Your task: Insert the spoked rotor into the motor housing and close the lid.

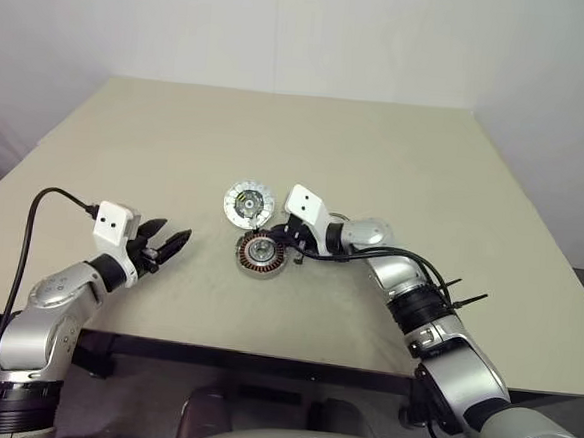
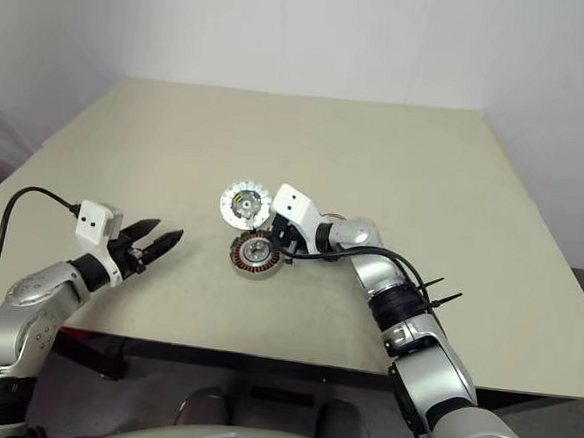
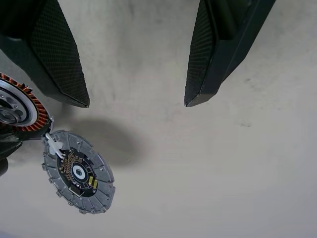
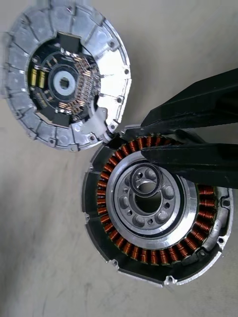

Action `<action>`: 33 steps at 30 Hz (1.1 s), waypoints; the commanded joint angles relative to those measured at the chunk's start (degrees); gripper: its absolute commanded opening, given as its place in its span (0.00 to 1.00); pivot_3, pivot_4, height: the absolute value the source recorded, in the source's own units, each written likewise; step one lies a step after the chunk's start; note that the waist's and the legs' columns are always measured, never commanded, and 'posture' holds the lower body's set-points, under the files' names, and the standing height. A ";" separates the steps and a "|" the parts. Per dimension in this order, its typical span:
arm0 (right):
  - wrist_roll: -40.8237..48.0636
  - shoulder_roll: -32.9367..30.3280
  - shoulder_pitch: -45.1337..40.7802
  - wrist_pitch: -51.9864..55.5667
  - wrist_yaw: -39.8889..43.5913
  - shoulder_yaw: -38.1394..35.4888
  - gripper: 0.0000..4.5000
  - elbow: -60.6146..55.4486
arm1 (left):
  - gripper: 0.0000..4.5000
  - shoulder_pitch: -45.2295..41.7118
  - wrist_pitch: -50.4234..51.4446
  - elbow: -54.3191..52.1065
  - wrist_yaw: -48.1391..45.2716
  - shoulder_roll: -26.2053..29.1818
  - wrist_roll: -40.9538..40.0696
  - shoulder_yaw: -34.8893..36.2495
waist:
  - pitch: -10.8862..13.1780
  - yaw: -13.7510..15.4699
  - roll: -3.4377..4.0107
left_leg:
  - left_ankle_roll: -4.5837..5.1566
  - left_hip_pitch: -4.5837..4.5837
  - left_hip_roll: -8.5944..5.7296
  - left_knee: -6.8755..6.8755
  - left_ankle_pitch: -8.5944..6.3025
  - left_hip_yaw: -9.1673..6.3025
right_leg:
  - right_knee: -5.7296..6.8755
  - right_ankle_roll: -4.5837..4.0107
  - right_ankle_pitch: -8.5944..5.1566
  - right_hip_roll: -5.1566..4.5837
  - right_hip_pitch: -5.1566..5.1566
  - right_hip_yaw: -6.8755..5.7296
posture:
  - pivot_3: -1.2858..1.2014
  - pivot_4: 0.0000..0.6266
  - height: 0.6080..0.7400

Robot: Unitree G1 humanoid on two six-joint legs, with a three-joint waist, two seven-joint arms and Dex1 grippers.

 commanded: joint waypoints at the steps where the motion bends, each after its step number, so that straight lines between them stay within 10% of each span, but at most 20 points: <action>1: 0.60 -0.38 -0.17 -0.14 0.71 -0.21 0.11 -4.10 | 0.72 -1.06 -1.60 -0.06 -0.08 0.98 0.23 1.30 | 0.00 0.00 0.00 | 0.00 0.00 0.00 0.00 0.00 0.00 | 0.00 0.00 0.00 0.00 0.00 0.00 | 0.52 0.00 1.00; 33: 0.25 1.73 1.01 -0.81 0.41 0.38 0.11 -0.38 | 0.72 -1.15 -2.82 0.38 -0.07 1.61 1.15 1.32 | -0.02 0.00 -0.03 | -0.05 0.04 0.00 0.03 0.03 -0.02 | 0.12 0.00 0.00 0.00 0.00 0.00 | 0.52 0.00 1.00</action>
